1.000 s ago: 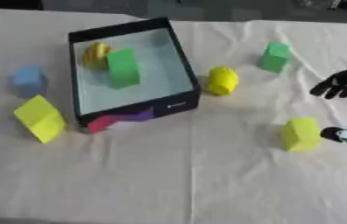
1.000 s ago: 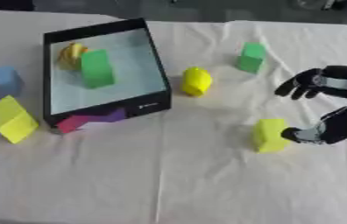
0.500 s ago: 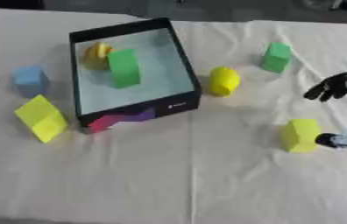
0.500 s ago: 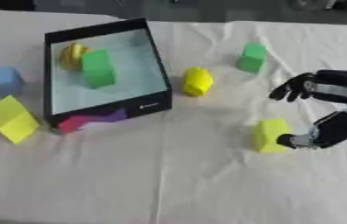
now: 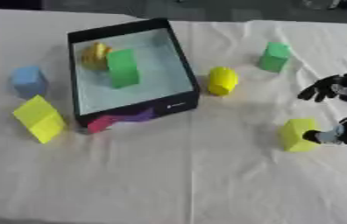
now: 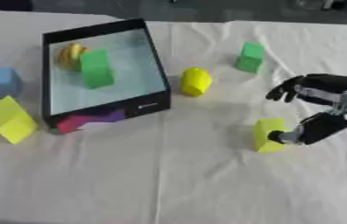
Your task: Pick up objects on the table and place them in the box.
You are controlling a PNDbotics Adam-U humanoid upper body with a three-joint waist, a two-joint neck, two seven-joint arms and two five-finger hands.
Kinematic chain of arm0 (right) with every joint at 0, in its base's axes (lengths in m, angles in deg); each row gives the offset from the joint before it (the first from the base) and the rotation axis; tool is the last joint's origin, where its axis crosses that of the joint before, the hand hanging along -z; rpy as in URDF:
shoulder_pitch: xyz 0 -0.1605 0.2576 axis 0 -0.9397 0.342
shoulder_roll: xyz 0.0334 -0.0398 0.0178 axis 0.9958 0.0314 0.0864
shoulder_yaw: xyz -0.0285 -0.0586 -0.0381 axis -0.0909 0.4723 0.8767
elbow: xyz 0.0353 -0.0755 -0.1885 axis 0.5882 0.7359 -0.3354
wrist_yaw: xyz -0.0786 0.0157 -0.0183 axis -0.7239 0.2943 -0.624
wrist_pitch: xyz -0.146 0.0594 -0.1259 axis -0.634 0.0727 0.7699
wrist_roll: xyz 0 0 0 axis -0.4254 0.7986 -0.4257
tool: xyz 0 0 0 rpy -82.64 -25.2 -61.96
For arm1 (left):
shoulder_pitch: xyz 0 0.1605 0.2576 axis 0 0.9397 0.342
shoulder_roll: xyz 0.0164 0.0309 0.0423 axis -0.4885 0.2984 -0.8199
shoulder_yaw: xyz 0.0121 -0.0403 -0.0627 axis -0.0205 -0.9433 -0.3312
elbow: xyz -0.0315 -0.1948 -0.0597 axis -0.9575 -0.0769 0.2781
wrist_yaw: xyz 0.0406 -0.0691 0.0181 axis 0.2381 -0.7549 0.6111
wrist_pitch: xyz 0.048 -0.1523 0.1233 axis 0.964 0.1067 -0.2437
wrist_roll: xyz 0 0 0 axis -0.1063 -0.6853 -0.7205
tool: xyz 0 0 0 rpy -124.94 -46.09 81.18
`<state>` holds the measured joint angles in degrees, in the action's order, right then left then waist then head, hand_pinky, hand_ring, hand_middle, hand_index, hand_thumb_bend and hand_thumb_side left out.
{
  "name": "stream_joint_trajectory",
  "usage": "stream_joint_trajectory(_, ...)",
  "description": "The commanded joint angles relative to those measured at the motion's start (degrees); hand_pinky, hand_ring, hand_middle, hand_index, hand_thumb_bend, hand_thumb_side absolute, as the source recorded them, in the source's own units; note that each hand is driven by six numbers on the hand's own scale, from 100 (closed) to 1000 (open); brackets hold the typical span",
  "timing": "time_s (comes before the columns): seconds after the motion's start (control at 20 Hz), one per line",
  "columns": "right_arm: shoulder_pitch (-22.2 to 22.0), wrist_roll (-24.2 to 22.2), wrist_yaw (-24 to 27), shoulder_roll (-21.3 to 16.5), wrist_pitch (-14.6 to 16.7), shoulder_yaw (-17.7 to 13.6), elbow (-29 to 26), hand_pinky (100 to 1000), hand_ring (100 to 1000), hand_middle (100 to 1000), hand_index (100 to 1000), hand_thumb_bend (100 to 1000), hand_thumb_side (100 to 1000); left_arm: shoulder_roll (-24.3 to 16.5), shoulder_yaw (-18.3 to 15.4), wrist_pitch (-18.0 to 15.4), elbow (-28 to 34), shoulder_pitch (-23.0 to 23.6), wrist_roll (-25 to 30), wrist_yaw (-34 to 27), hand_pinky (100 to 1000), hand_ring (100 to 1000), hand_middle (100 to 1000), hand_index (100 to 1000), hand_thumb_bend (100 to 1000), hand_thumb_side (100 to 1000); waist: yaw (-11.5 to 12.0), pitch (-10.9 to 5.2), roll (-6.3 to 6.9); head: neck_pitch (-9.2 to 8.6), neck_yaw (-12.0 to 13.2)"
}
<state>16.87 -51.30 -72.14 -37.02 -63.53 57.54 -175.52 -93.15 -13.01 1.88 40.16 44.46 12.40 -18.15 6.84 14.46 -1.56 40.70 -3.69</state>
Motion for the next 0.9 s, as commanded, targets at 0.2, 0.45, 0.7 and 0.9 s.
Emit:
stream_joint_trajectory(0.2,0.8,-1.5,-1.1,-1.0,1.6,0.1,2.0,831,796,788,892,451,466,-1.1,0.0,-0.3,1.1,-0.7,0.8,-0.5,729,775,761,808,118,817,0.0,-0.87,-0.19,-0.22,-0.4)
stream_joint_trajectory(0.45,0.5,-2.7,0.6,-1.1,2.5,-0.1,2.4,829,796,787,892,452,469,-1.1,-0.1,-0.2,0.9,-0.8,0.8,-0.7,729,774,760,807,116,817,0.1,-0.88,-0.27,-0.12,-0.3)
stream_joint_trajectory(0.7,-0.5,-1.8,5.8,-2.3,2.8,-2.4,0.6,833,800,791,891,452,439,-1.2,-0.1,0.0,0.9,-0.7,1.0,-0.6,729,774,761,808,114,819,-0.1,-0.82,-0.29,0.03,0.2)
stream_joint_trajectory(0.9,0.1,-2.9,4.5,-2.3,3.8,-1.8,0.3,841,812,800,895,449,448,-1.1,0.0,0.1,0.9,-0.8,1.2,-0.5,729,774,760,808,114,817,0.1,-0.69,-0.22,-0.17,-0.2)
